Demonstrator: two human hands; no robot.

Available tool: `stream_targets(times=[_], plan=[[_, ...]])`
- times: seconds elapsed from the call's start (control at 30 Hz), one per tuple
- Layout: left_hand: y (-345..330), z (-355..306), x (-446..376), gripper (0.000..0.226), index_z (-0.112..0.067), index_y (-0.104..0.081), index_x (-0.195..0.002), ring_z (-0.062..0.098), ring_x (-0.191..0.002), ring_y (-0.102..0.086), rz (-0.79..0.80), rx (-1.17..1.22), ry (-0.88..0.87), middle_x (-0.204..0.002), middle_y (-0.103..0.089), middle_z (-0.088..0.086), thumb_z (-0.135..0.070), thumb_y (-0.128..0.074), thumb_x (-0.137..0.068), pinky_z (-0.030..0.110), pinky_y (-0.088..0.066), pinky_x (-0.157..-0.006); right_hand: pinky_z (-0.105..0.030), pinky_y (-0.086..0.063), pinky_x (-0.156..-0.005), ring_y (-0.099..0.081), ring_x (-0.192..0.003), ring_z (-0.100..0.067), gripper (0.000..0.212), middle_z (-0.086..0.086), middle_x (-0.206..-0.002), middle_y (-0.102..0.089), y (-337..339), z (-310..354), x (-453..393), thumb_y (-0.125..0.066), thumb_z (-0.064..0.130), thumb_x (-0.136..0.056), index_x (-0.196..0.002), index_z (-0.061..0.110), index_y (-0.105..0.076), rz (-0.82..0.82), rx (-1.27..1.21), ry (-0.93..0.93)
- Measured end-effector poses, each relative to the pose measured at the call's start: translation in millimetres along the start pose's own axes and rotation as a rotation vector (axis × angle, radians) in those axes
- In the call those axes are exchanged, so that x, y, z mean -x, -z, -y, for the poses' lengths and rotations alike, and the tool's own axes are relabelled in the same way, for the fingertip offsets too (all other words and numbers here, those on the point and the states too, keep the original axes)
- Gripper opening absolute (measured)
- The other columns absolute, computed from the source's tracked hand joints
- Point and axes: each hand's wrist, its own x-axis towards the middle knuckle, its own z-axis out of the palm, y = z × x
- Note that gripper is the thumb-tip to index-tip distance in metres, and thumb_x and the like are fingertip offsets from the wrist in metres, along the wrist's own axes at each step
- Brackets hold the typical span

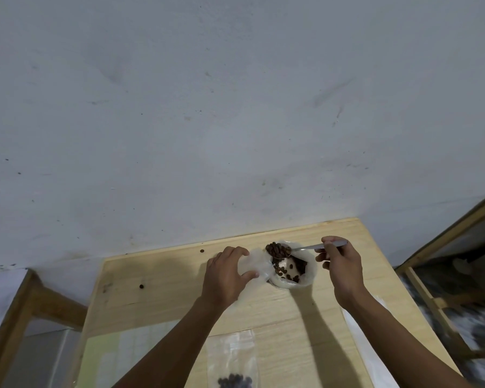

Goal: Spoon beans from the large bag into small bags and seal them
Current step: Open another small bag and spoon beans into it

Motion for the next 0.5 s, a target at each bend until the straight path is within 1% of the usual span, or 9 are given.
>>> stream_targets(times=[0.07,0.13,0.2,0.27,0.33,0.43,0.5], plan=[[2.6,-1.2,0.1,0.049,-0.032,-0.059,-0.117,0.009,-0.111,-0.059,0.001,0.001,0.008,-0.118,-0.061,-0.017,-0.054,-0.074,-0.076,0.034,-0.044,-0.097,-0.031,-0.045,-0.068,-0.060,-0.069,-0.018,0.013,-0.007,-0.088,-0.066,-6.9,6.7,6.0,-0.051,0.010,-0.097,-0.094,0.015,-0.063,0.053,0.038,0.056],[4.9,-2.3,0.2,0.049,-0.033,-0.059,-0.118,0.008,-0.112,-0.057,-0.001,0.006,0.016,-0.119,-0.060,-0.017,-0.055,-0.073,-0.077,0.034,-0.043,-0.099,-0.027,-0.047,-0.067,-0.062,-0.070,-0.014,0.013,-0.005,-0.090,-0.068,-13.9,11.8,14.2,-0.052,0.011,-0.099,-0.095,0.017,-0.064,0.123,0.102,0.133],[7.8,-3.7,1.0,0.049,-0.033,-0.058,-0.119,0.008,-0.113,-0.056,-0.004,0.015,0.023,-0.120,-0.060,-0.017,-0.055,-0.072,-0.078,0.035,-0.043,-0.099,-0.022,-0.048,-0.065,-0.063,-0.069,-0.011,0.014,-0.001,-0.087,-0.068,-20.2,15.4,22.4,-0.053,0.011,-0.099,-0.097,0.018,-0.065,0.190,0.159,0.213],[10.0,-4.2,1.9,0.047,-0.032,-0.058,-0.117,0.007,-0.112,-0.056,-0.009,0.027,0.027,-0.119,-0.060,-0.017,-0.054,-0.072,-0.078,0.035,-0.043,-0.098,-0.021,-0.049,-0.067,-0.064,-0.071,-0.012,0.015,0.005,-0.083,-0.068,-24.3,18.4,27.2,-0.054,0.010,-0.099,-0.098,0.017,-0.066,0.226,0.186,0.272],[11.8,-3.4,3.0,0.046,-0.032,-0.058,-0.116,0.007,-0.112,-0.056,-0.020,0.039,0.030,-0.117,-0.060,-0.018,-0.054,-0.072,-0.078,0.035,-0.043,-0.098,-0.020,-0.049,-0.068,-0.065,-0.073,-0.013,0.015,0.004,-0.083,-0.068,-26.1,21.1,29.6,-0.053,0.010,-0.099,-0.098,0.018,-0.066,0.240,0.185,0.300],[14.7,-1.3,4.9,0.047,-0.030,-0.058,-0.117,0.006,-0.111,-0.056,-0.035,0.078,0.047,-0.116,-0.060,-0.018,-0.053,-0.073,-0.079,0.036,-0.044,-0.098,-0.015,-0.048,-0.065,-0.064,-0.072,-0.012,0.015,-0.003,-0.086,-0.067,-25.2,24.4,29.7,-0.052,0.009,-0.099,-0.099,0.018,-0.065,0.214,0.131,0.299],[16.2,0.5,7.3,0.047,-0.029,-0.059,-0.116,0.008,-0.111,-0.057,-0.047,0.113,0.065,-0.115,-0.060,-0.016,-0.052,-0.075,-0.078,0.038,-0.045,-0.097,-0.019,-0.048,-0.063,-0.063,-0.073,-0.014,0.015,-0.004,-0.087,-0.066,-21.8,23.6,27.3,-0.051,0.012,-0.100,-0.100,0.019,-0.064,0.168,0.087,0.268]])
